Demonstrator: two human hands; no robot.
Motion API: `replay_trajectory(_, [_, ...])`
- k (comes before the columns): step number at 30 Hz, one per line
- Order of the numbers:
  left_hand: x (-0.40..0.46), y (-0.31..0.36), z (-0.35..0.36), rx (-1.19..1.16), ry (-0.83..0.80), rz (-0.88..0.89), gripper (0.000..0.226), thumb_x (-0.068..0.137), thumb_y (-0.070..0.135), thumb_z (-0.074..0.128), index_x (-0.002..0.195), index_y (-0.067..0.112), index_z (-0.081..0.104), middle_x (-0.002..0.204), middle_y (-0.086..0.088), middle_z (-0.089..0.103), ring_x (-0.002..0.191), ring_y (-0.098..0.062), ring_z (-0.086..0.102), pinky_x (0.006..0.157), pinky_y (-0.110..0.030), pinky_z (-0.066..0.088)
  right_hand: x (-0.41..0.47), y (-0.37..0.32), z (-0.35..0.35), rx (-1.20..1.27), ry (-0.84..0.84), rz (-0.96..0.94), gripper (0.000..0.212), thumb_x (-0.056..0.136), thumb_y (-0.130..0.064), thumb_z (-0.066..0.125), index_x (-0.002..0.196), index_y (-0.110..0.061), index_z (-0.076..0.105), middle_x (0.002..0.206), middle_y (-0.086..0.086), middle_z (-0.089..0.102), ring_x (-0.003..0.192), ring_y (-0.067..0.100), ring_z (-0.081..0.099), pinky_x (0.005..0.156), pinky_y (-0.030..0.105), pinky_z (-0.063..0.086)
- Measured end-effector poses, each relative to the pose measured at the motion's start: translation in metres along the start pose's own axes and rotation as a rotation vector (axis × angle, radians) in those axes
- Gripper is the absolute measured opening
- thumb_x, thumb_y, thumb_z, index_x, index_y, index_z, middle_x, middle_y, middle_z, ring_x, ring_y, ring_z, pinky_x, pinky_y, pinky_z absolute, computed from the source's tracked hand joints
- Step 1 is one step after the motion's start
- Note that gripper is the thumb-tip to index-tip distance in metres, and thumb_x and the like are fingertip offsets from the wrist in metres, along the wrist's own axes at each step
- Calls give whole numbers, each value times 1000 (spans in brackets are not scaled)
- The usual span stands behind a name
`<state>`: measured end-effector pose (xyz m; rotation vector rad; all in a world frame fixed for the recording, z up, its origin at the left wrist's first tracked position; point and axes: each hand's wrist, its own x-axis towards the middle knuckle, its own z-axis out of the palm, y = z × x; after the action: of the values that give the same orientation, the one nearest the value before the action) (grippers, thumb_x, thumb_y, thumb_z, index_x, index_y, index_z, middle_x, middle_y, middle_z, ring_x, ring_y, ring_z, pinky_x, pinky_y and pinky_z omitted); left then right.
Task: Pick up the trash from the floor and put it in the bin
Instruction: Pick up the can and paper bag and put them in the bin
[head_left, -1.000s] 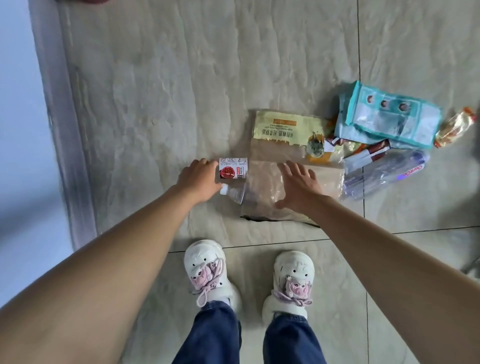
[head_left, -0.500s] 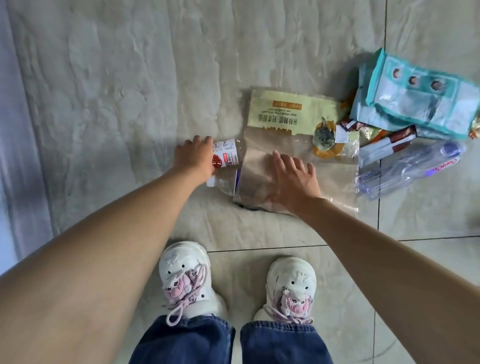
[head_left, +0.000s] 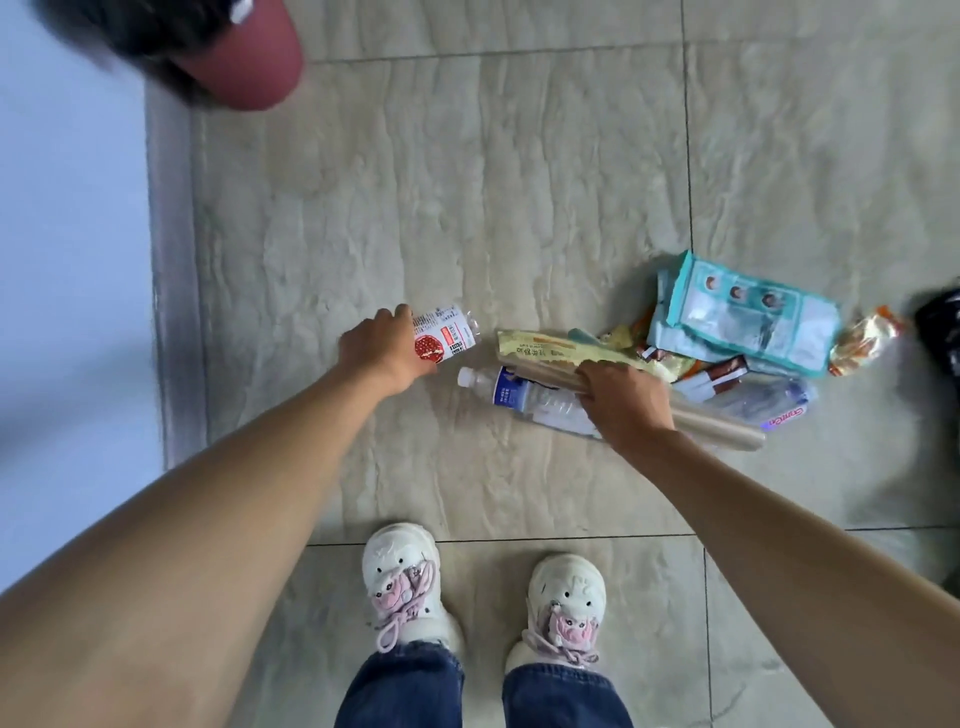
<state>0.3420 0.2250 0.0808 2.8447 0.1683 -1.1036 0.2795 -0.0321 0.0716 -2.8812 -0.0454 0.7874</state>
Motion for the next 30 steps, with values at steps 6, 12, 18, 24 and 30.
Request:
replay_trajectory(6, [-40, 12, -114, -131, 58, -20, 77, 69, 53, 74, 125, 12, 41, 120, -10, 61, 106, -31, 62, 82, -36, 46, 6, -13, -126, 24, 30, 13, 13, 92, -24, 51, 95, -17, 62, 90, 10, 71, 82, 33, 66, 62, 29, 37])
replay_trajectory(12, [-79, 0, -224, -249, 155, -79, 70, 68, 55, 74, 120, 16, 46, 117, -6, 65, 105, -28, 63, 83, -35, 49, 17, -49, -252, 173, 118, 44, 14, 85, -22, 54, 91, -17, 64, 83, 13, 67, 71, 31, 55, 59, 29, 33])
replay_trajectory(18, [-104, -41, -319, -379, 262, -151, 76, 71, 60, 69, 128, 17, 45, 122, -5, 64, 110, -28, 61, 85, -35, 47, 29, -112, -354, 362, 202, 20, 7, 77, -21, 54, 71, -18, 51, 62, 5, 55, 64, 34, 55, 47, 27, 28])
replay_trajectory(24, [-78, -101, -381, -632, 304, -242, 63, 73, 63, 63, 118, 20, 49, 110, -1, 67, 93, -24, 64, 80, -33, 52, 72, -204, -416, 689, 267, 61, 13, 73, -24, 57, 80, -13, 57, 70, 10, 65, 65, 31, 60, 55, 41, 50])
replay_trajectory(30, [4, -165, -419, -967, 321, -318, 63, 79, 57, 62, 120, 11, 52, 100, -4, 64, 88, -25, 64, 78, -34, 54, 166, -294, -437, 1138, 239, 154, 15, 74, -18, 69, 86, -17, 62, 73, -4, 64, 65, 17, 60, 57, 27, 50])
